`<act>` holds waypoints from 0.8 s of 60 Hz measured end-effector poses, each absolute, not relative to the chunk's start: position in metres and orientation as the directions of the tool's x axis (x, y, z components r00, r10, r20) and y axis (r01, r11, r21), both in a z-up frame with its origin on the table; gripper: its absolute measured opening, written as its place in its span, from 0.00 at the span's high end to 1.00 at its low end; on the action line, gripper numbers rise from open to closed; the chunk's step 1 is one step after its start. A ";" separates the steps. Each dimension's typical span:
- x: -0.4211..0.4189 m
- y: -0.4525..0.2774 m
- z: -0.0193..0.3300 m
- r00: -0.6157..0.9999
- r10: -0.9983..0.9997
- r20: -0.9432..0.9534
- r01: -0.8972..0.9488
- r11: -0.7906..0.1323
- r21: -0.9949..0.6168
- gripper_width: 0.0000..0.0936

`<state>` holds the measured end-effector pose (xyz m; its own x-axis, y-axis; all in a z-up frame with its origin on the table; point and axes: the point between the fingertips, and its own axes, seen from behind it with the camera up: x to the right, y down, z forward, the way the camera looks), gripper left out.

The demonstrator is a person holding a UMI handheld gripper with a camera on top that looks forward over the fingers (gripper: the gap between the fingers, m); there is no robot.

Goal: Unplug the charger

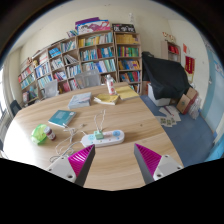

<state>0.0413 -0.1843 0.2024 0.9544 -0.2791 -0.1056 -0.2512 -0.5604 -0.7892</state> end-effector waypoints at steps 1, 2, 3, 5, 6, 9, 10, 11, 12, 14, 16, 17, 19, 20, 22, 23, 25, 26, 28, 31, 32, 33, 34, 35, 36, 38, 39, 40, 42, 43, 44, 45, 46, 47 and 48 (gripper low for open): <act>0.039 -0.181 0.201 0.955 -0.278 -0.103 -0.248 -0.560 -0.790 0.12; 0.036 -0.177 0.199 0.956 -0.274 -0.102 -0.245 -0.561 -0.791 0.12; 0.032 -0.173 0.197 0.958 -0.268 -0.103 -0.243 -0.563 -0.790 0.12; 0.023 -0.164 0.191 0.962 -0.250 -0.111 -0.239 -0.569 -0.787 0.12; 0.018 -0.159 0.187 0.964 -0.239 -0.116 -0.236 -0.572 -0.785 0.12; 0.011 -0.144 0.178 0.972 -0.200 -0.125 -0.221 -0.586 -0.780 0.12; 0.008 -0.138 0.173 0.974 -0.187 -0.124 -0.213 -0.590 -0.779 0.12; 0.000 -0.130 0.168 0.976 -0.179 -0.121 -0.205 -0.594 -0.778 0.12; -0.002 -0.124 0.163 0.979 -0.167 -0.116 -0.194 -0.599 -0.777 0.12; 0.001 -0.114 0.154 0.984 -0.140 -0.105 -0.170 -0.608 -0.775 0.12; 0.000 -0.102 0.144 0.988 -0.119 -0.096 -0.150 -0.614 -0.775 0.13; 0.000 -0.098 0.137 0.990 -0.109 -0.094 -0.141 -0.620 -0.772 0.12; -0.002 -0.088 0.126 0.992 -0.091 -0.092 -0.129 -0.630 -0.765 0.13; -0.004 -0.081 0.120 0.992 -0.081 -0.093 -0.123 -0.632 -0.765 0.13; -0.008 -0.071 0.112 0.994 -0.061 -0.091 -0.109 -0.629 -0.770 0.13; -0.009 -0.065 0.107 0.995 -0.049 -0.089 -0.101 -0.626 -0.774 0.13; -0.009 -0.056 0.095 0.996 -0.027 -0.084 -0.083 -0.626 -0.775 0.13; -0.010 -0.052 0.089 0.997 -0.018 -0.081 -0.074 -0.628 -0.775 0.13; -0.014 -0.042 0.080 0.997 0.000 -0.076 -0.060 -0.626 -0.777 0.13; -0.018 -0.027 0.069 0.997 0.032 -0.071 -0.037 -0.605 -0.795 0.13; -0.017 -0.022 0.065 0.997 0.039 -0.067 -0.030 -0.600 -0.799 0.14; -0.016 -0.018 0.062 0.997 0.039 -0.060 -0.025 -0.595 -0.803 0.14; -0.015 -0.014 0.059 0.998 0.038 -0.055 -0.022 -0.590 -0.807 0.14; -0.015 -0.009 0.056 0.998 0.037 -0.054 -0.022 -0.584 -0.811 0.14; -0.016 -0.006 0.055 0.998 0.036 -0.056 -0.025 -0.575 -0.817 0.14; -0.015 0.004 0.053 0.998 0.028 -0.059 -0.033 -0.557 -0.830 0.16; -0.014 0.008 0.052 0.998 0.024 -0.060 -0.037 -0.546 -0.837 0.17; -0.014 0.010 0.051 0.998 0.022 -0.062 -0.040 -0.535 -0.844 0.18; -0.013 0.018 0.049 0.998 0.016 -0.058 -0.041 -0.520 -0.853 0.21; -0.012 0.020 0.047 0.998 0.013 -0.055 -0.040 -0.514 -0.857 0.23; -0.012 0.023 0.045 0.999 0.012 -0.051 -0.038 -0.511 -0.859 0.26; -0.012 0.022 0.043 0.999 0.013 -0.046 -0.034 -0.507 -0.861 0.30; -0.009 0.024 0.039 0.999 0.013 -0.036 -0.025 -0.503 -0.864 0.34; -0.008 0.026 0.036 1.000 0.010 -0.021 -0.013 -0.503 -0.864 0.40; -0.006 0.027 0.033 1.000 0.007 -0.007 -0.002 -0.508 -0.861 0.43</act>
